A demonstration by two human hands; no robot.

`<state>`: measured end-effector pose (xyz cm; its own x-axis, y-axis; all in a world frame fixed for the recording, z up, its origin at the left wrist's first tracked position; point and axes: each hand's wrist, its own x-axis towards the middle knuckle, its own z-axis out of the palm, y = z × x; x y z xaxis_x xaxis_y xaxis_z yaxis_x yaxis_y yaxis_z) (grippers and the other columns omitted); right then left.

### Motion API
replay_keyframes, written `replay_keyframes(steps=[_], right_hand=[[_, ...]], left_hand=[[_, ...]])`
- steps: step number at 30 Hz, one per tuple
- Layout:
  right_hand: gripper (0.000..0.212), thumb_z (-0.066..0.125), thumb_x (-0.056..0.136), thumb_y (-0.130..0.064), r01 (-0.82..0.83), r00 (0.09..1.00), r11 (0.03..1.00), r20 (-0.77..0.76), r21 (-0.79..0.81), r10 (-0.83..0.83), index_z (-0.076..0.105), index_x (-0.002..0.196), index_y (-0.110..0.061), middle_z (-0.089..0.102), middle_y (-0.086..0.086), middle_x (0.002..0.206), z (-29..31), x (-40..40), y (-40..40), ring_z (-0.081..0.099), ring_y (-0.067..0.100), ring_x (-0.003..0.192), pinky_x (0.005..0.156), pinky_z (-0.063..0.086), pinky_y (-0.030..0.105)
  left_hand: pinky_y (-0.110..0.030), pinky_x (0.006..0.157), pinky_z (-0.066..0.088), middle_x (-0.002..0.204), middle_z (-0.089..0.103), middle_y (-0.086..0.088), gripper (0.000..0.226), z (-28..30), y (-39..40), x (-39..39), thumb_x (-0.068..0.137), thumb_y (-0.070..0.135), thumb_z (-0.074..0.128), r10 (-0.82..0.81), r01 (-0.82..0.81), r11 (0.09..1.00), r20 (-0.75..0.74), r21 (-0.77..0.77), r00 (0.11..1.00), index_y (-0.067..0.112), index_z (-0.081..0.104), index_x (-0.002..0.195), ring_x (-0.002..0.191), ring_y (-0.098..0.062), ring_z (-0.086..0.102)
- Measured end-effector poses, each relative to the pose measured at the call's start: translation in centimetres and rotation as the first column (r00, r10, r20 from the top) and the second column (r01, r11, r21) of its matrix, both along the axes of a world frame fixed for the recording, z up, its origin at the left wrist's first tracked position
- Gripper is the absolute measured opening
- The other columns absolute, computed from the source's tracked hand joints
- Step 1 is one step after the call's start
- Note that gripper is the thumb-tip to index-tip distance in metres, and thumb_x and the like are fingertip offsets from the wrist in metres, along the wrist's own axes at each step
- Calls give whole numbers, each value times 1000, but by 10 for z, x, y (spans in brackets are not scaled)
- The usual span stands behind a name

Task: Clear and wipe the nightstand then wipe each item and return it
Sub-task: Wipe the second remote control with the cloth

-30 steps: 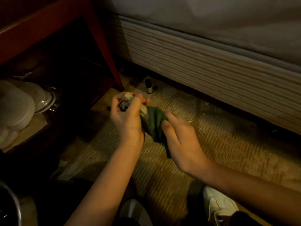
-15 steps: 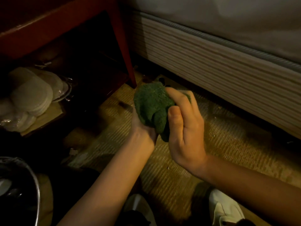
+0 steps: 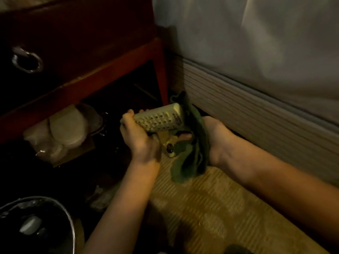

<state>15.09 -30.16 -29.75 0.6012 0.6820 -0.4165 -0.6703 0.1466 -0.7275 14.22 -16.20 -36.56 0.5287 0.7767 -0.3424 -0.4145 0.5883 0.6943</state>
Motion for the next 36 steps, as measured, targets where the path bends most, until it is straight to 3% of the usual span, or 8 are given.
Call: replay_keyframes(steps=[4,7,9,13,15,19,31,36], right_hand=[[43,32,100,-26,-2,1000,996,-8,-93,1,57,71,-6,56,8,46,39,26,-5,52,15,32,31,40,16],[41,45,92,-52,99,939,941,344,-323,19,67,96,-17,70,1,92,62,45,-1,66,17,82,83,52,30],[49,46,86,-61,240,624,830,735,-503,265,68,83,-17,68,-2,85,81,53,3,62,10,80,82,46,32],[45,62,83,-43,435,7,621,692,-653,722,49,53,-11,50,3,48,120,67,21,50,18,45,44,35,29],[22,64,77,-42,451,-117,616,641,-646,758,57,79,-21,57,-4,62,145,61,34,54,13,54,45,39,26],[87,61,77,-57,478,-313,677,611,-560,727,9,144,-36,55,-7,113,184,43,72,60,12,81,53,40,22],[49,59,85,-50,514,-478,724,548,-460,687,41,121,-20,54,2,115,217,78,226,61,22,95,65,44,32],[55,63,83,-49,454,-400,563,407,-691,821,46,128,-21,54,4,122,221,129,270,55,23,109,81,47,34]], left_hand=[[-25,65,54,84,53,3,3,47,14,-4,92,19,54,34,-42,998,145,49,989,18,51,91,73,-8,60],[-20,57,51,74,54,5,11,86,10,-14,93,7,53,51,-78,951,96,298,994,16,49,89,59,-4,59],[-21,56,51,68,58,7,10,109,12,-19,91,7,56,35,-61,912,70,405,997,15,50,93,58,-4,60],[-25,61,55,66,62,6,10,167,29,-25,87,7,62,78,-122,887,114,445,990,16,60,89,58,-9,62],[-29,64,56,65,62,5,10,196,44,-28,86,5,64,144,-204,864,162,460,976,15,62,88,58,-10,62],[-32,70,58,72,64,3,11,245,78,-29,85,9,67,254,-342,835,250,431,934,14,63,94,64,-10,66],[-30,74,52,98,61,-5,30,260,211,-17,93,17,57,156,-82,924,-171,373,973,9,54,122,87,-16,61],[-36,89,49,104,66,-1,71,242,284,-28,65,73,60,375,665,367,-758,650,534,15,72,105,107,-22,56]])
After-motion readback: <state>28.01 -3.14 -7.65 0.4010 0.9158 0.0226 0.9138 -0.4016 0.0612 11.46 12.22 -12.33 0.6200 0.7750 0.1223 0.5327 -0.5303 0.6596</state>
